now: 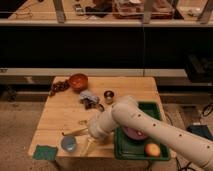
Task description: Place towel in metal cup
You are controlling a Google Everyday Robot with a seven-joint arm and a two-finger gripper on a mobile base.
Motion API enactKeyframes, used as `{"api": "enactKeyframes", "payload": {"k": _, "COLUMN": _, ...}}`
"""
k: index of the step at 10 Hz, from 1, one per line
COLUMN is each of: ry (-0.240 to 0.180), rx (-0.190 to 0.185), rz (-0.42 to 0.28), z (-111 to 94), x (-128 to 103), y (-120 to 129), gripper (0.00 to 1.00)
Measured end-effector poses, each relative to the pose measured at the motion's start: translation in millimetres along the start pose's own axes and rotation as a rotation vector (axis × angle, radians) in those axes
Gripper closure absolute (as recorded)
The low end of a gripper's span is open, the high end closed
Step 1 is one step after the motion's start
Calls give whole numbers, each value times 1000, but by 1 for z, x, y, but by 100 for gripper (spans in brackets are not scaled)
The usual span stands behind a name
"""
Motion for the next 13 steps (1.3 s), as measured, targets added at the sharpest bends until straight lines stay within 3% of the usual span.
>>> {"api": "enactKeyframes", "payload": {"k": 13, "ry": -10, "rx": -5, "rz": -7, "z": -1, "x": 0, "y": 1, "gripper": 20}}
